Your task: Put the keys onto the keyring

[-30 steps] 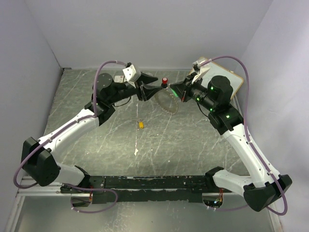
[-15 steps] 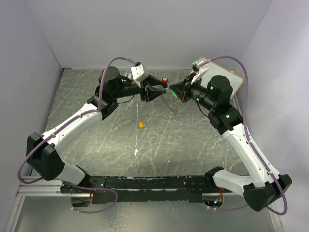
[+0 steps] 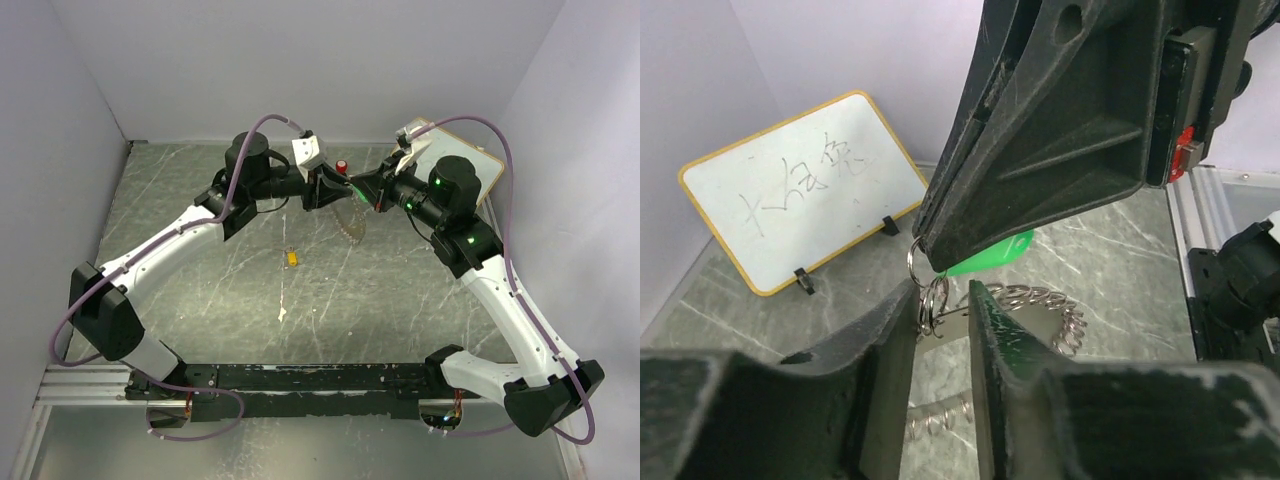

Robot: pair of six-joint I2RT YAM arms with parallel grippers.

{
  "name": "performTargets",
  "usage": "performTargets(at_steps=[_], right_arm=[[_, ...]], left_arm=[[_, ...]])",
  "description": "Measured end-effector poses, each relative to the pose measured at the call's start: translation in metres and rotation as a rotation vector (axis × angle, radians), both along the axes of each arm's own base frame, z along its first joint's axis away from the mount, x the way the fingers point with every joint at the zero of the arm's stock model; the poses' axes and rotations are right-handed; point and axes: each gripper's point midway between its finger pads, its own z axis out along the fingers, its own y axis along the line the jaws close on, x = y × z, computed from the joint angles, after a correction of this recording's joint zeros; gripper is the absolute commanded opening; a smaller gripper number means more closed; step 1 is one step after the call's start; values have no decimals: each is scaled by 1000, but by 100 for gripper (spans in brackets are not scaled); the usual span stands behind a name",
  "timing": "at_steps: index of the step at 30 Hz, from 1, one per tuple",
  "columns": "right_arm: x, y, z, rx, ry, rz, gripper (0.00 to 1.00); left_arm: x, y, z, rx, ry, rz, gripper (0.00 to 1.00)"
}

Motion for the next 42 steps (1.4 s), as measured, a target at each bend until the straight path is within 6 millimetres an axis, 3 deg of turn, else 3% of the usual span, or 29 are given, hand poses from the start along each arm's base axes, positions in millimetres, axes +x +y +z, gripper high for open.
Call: performTargets(at_steps=[3,8,23,42], right_arm=[[0,0,0,-1,0,0,0],[0,0,-1,-3,1,0,0],[6,2,-10,-6,41,-17,0],[6,7,-14,5,31,-4,0]], left_arm=[[1,-1,0,6,-1,1,20],[3,-1,1,8,-3,10,7],[6,8,-4,-22,13,84,7],[10,29,12,-192,101,107,7]])
